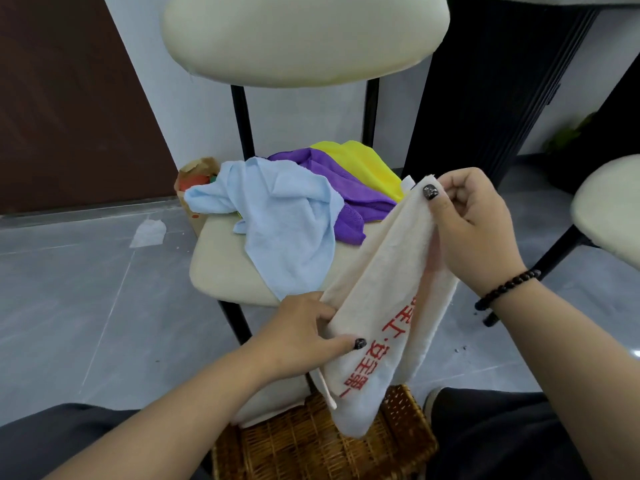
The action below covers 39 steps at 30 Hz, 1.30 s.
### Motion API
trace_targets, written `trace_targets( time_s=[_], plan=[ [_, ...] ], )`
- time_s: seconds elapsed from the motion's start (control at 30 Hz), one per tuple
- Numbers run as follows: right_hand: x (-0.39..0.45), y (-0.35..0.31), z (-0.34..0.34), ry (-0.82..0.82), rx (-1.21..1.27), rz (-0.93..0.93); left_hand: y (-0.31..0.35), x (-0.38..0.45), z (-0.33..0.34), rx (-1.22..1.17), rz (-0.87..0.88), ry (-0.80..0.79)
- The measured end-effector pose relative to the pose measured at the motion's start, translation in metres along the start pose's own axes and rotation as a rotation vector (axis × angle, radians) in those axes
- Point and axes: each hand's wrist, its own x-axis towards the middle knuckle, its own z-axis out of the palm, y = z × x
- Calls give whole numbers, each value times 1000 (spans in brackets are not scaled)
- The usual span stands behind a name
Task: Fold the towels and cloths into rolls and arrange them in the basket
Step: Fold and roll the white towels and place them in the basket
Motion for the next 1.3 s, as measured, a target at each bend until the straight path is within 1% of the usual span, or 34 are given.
trace_targets(
  time_s=[0.1, 0.17, 0.3, 0.37, 0.5, 0.6, 0.87, 0.93, 1.13, 1.2, 1.3],
  plan=[
    [8, 12, -11, 79, -7, 87, -16, -4, 1, 53, -30, -48],
    [10, 18, -17, 102, -13, 137, -27, -8, 2, 100, -41, -83],
    [11, 27, -25, 115, -39, 203, -37, -18, -3, 149, -38, -65],
    [13, 30, -27, 128, -46, 232, -39, -22, -12, 144, -54, -35],
    [16, 36, -30, 158, -34, 294, -41, -28, -33, 85, -118, 80],
    [16, 38, -30, 163, -16, 326, -43, -35, -49, -9, -191, 128],
    [12, 40, -29, 194, 16, 371, -47, -52, -61, -123, -166, 213],
    [12, 41, -30, 205, 28, 395, -47, -52, -62, -198, -180, 265],
    [9, 41, -34, 181, 138, 483, -40, -51, -72, -687, -222, 548],
    [7, 40, -32, 159, 185, 505, -38, -49, -78, -855, -225, 592],
    [4, 38, -29, 108, 279, 541, -33, -45, -82, -1026, -229, 662]
  ],
)
